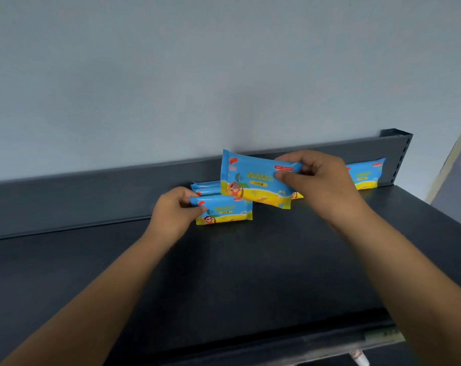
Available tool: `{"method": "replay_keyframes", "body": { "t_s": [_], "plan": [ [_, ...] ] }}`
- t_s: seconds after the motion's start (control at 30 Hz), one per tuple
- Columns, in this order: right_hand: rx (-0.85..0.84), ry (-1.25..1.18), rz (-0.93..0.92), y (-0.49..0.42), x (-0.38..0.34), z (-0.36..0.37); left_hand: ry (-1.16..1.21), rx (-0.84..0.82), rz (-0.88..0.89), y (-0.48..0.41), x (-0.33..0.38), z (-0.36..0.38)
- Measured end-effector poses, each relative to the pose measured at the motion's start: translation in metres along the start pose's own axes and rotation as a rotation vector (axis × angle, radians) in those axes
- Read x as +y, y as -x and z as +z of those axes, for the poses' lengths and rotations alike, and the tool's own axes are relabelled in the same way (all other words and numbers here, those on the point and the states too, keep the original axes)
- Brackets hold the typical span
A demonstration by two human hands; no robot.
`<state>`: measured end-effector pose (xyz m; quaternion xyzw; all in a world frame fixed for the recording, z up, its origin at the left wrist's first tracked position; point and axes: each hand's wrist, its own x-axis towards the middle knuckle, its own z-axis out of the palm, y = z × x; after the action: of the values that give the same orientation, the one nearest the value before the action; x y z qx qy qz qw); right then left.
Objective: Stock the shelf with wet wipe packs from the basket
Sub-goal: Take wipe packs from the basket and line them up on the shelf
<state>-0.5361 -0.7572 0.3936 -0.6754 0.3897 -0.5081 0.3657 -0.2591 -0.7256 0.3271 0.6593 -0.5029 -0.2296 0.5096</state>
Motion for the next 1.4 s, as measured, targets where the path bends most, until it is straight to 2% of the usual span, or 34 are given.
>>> {"method": "replay_keyframes", "body": {
  "t_s": [0.1, 0.23, 0.5, 0.73, 0.97, 1.13, 1.4],
  "plan": [
    [-0.051, 0.008, 0.037, -0.003, 0.004, 0.005, -0.06, 0.017, -0.022, -0.006, -0.004, -0.002],
    [-0.139, 0.137, 0.054, -0.008, 0.013, 0.016, -0.106, 0.018, -0.026, -0.012, -0.006, -0.004],
    [-0.271, 0.353, 0.049, -0.014, 0.038, 0.046, -0.126, -0.061, -0.063, -0.015, -0.019, -0.017],
    [-0.161, 0.604, -0.15, -0.027, 0.062, 0.069, -0.139, -0.056, -0.062, -0.011, -0.021, -0.027],
    [-0.154, 0.648, -0.335, -0.027, 0.064, 0.079, -0.127, -0.062, -0.035, 0.001, -0.011, -0.023],
    [-0.135, 0.694, -0.381, -0.027, 0.063, 0.081, -0.184, -0.038, -0.022, -0.001, -0.011, -0.018],
    [-0.152, 0.819, -0.347, -0.022, 0.055, 0.083, -0.213, -0.024, -0.013, -0.001, -0.011, -0.015]
  ]
}}
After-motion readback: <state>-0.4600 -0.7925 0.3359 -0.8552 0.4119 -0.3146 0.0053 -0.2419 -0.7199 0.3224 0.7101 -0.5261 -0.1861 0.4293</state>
